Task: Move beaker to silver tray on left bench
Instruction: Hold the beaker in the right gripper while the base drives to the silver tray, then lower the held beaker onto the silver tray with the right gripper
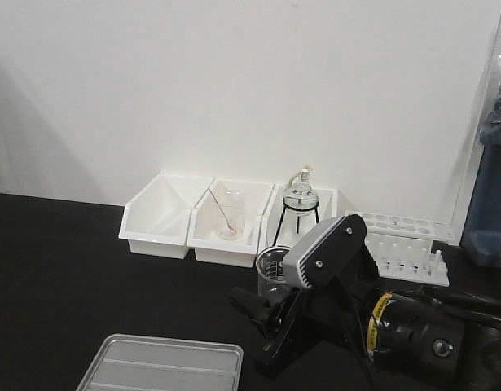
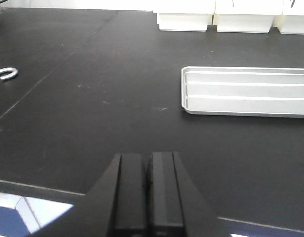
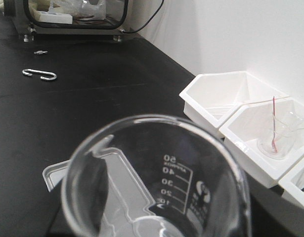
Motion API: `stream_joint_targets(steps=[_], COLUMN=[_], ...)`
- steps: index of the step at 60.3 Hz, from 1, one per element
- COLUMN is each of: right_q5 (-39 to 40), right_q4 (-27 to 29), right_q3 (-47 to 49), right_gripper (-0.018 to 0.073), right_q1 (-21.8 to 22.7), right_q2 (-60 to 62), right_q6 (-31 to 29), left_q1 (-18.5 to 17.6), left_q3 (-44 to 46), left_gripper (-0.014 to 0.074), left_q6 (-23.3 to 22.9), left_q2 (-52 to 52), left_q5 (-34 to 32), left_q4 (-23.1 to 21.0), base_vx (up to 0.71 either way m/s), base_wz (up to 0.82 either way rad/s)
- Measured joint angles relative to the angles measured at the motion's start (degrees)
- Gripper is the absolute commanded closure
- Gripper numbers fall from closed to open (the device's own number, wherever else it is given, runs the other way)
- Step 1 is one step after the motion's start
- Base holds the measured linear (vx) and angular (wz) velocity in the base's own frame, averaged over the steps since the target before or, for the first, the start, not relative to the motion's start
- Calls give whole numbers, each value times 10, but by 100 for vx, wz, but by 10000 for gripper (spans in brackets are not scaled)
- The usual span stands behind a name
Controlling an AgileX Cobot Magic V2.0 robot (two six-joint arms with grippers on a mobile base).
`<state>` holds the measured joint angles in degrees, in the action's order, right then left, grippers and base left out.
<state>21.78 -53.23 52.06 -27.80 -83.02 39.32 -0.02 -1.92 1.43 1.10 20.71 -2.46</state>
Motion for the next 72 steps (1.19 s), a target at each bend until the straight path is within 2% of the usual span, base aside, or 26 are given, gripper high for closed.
stream_joint_targets(steps=[19,44,72], right_q5=[16,80,86], right_q4=[1,27,31], right_q3=[10,163,253], right_gripper=[573,573,571], right_q1=[0,-1,-49], right_q2=[-38,-239,-407], right_q6=[-6,-7,0], left_q1=[0,0,0], left_q3=[0,0,0], left_gripper=[595,595,595], left_q6=[0,0,0], left_q2=[0,0,0], left_q5=[0,0,0], left_q4=[0,0,0], base_vx=[1,0,0], base_wz=[-2,0,-1])
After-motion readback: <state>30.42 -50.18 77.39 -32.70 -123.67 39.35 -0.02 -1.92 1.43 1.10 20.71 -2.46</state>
